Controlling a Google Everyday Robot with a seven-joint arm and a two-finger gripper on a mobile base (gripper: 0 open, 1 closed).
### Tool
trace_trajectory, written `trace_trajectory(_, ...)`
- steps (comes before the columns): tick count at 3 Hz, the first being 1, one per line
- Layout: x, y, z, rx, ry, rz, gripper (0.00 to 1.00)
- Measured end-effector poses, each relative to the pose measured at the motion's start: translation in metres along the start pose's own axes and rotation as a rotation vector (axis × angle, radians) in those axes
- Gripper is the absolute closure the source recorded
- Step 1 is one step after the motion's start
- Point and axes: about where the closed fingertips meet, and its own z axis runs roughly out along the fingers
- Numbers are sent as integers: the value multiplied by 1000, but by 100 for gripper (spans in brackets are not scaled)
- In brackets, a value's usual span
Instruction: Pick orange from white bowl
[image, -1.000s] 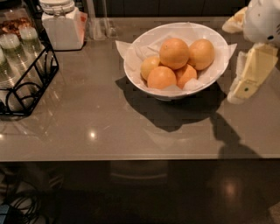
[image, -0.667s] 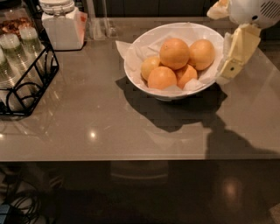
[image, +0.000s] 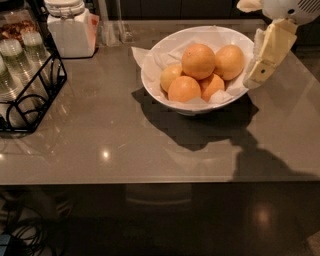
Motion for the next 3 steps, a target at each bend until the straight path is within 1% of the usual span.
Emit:
trace_trajectory(1, -18, -15, 20, -29, -49, -37, 0)
trace_trajectory(2, -41, -29, 57, -107, -80, -82, 0)
trace_trajectory(3, -62, -39, 94, -182, -86, -120, 0)
